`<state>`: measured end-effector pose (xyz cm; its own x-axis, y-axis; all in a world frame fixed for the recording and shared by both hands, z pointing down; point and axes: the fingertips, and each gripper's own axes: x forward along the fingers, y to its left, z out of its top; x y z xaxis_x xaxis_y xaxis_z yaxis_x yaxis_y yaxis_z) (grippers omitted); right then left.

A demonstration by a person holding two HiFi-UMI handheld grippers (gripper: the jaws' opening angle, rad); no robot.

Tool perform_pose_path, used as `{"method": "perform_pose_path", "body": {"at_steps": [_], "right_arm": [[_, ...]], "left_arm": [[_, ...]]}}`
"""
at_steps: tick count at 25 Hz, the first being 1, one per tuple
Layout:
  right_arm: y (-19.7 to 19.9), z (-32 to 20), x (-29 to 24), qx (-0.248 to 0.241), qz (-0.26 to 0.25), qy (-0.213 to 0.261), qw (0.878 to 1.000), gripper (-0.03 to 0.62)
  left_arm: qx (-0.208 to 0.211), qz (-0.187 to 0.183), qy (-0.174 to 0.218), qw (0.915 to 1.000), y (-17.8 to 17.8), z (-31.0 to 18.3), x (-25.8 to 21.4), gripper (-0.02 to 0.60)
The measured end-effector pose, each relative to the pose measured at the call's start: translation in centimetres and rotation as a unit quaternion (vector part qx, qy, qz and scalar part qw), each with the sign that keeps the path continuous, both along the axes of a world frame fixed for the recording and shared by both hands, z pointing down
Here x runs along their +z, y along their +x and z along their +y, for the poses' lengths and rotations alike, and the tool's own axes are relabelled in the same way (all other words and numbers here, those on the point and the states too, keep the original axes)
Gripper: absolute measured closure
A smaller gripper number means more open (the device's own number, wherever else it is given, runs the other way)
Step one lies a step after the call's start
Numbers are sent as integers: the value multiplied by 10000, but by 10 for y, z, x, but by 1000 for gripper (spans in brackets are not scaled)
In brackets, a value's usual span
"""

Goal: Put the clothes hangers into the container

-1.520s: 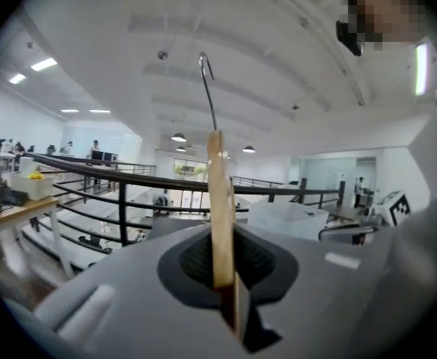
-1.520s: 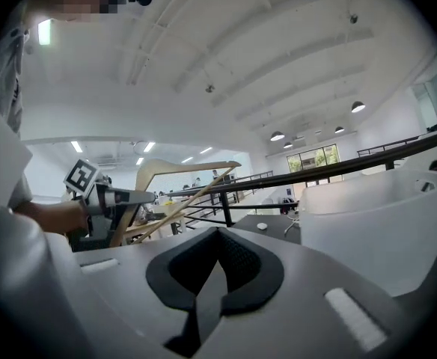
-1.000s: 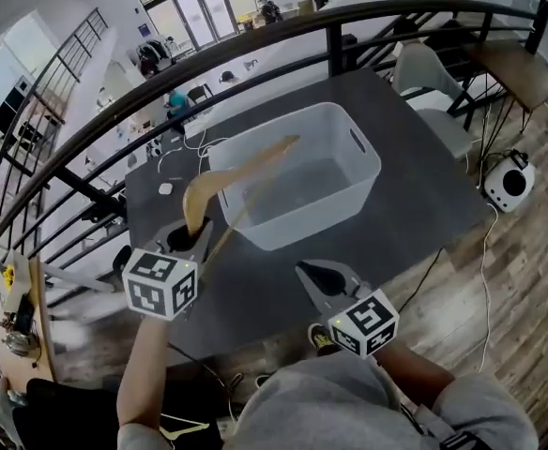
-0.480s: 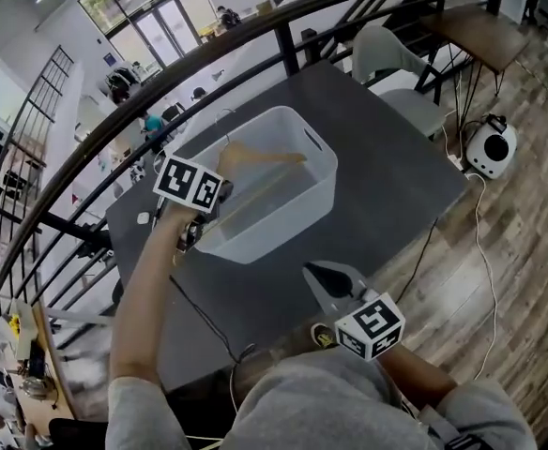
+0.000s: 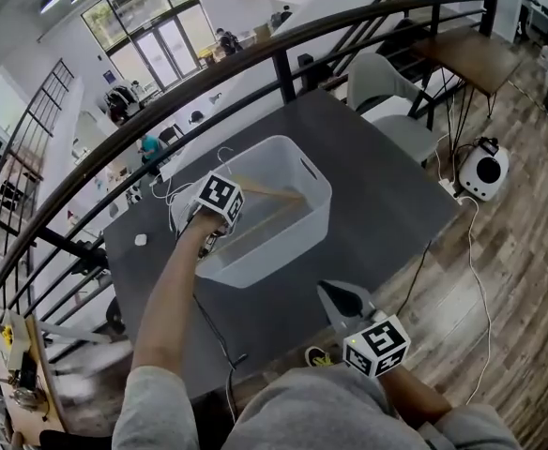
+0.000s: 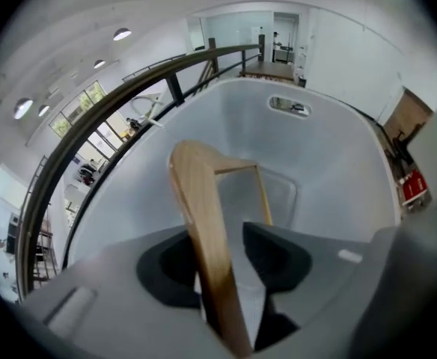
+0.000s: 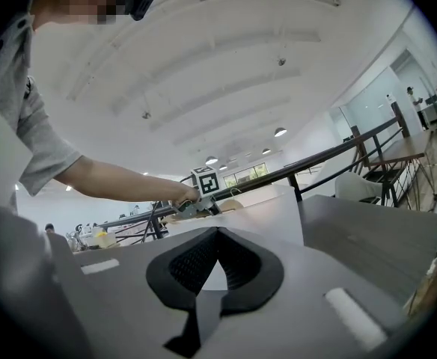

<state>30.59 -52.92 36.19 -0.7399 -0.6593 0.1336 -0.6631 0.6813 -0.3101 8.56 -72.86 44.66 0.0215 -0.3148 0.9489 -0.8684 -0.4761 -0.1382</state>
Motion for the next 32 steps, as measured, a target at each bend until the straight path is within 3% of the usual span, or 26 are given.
{"method": "perform_pose_path", "body": {"at_steps": [2,6,9,11,14,18,20,23,28,30,32], "right_arm": [[-1,1,0,-8,36,1,10000,595],[-1,8,-1,-53,122,18,9999,595],[2,11,-1,-38,193,114,9997,595],[6,-1,-8,-6,225,308,9993,595],[17,-15,-17,97,294,443,9985,595],[39,-22,-15,309,374,333,9983,595],[48,-27,-20,421,379,361,9977,595],[55,-27,-25,532,375,378,9972,595],[62,-30,-27,605,337,386,9969,595],[58,-29,-24,586,330,315,9972,595],[54,-20,-16,545,348,172,9978,595]], "left_arm": [[100,181,-116,9997,1,3,2,327],[-51,543,343,9979,-7,7,-18,337],[-65,672,910,9936,-21,15,-36,290],[-151,738,1484,9861,-36,17,-63,288],[-365,585,2443,9673,-59,32,-106,292],[-607,206,3080,9492,-84,65,-118,352],[-835,315,3558,9303,-89,80,-140,409],[-1100,929,4322,8902,-81,117,-172,497],[-1252,1991,5010,8329,-29,176,-184,552],[-1406,2263,5037,8217,-12,194,-172,567],[-1602,2404,4916,8215,3,214,-158,569]]}}
